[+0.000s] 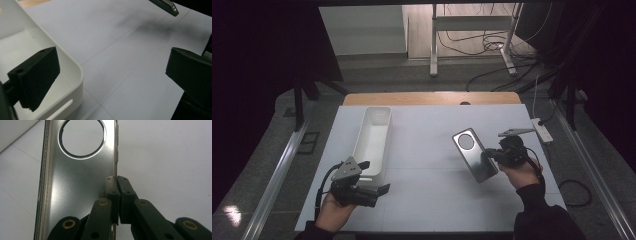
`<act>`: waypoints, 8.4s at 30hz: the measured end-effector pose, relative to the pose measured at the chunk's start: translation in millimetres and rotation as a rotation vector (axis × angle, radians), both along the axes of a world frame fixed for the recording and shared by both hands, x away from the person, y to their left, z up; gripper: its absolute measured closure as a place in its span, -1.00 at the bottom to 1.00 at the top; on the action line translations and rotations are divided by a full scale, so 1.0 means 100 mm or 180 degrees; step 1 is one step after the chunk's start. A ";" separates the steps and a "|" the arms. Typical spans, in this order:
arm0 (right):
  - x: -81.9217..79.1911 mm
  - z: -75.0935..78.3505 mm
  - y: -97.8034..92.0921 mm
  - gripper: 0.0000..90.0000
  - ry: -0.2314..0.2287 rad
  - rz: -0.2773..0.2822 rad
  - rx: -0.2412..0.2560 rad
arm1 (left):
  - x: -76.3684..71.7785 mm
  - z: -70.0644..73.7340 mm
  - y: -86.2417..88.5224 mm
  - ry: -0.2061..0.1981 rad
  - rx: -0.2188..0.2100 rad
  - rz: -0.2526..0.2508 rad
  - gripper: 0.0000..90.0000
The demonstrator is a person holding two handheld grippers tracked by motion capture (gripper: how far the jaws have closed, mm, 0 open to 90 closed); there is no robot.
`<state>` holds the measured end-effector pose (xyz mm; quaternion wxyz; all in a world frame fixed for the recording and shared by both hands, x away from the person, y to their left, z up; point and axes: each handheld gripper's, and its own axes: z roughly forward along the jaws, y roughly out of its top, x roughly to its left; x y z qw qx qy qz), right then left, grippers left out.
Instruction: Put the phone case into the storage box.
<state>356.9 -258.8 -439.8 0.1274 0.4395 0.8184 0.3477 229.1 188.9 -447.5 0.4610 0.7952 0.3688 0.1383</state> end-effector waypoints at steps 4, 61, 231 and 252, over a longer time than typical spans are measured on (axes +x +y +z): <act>-0.01 0.03 0.01 0.96 -0.0031 0.0003 0.0022 | 0.07 0.03 -0.07 0.0011 -0.0046 -0.0036 -1.00; -0.21 0.13 0.52 0.96 -0.0230 0.0270 0.0119 | 0.77 -0.04 -1.03 0.0220 -0.0058 -0.0482 -0.97; -0.65 0.05 0.98 0.17 -0.0422 0.0804 0.0405 | 0.89 0.07 -0.98 0.0391 -0.0035 -0.0025 0.98; -0.65 -0.03 0.64 -0.50 -0.0211 0.0823 0.0221 | 1.06 0.11 -0.85 0.0465 0.0081 0.0081 0.98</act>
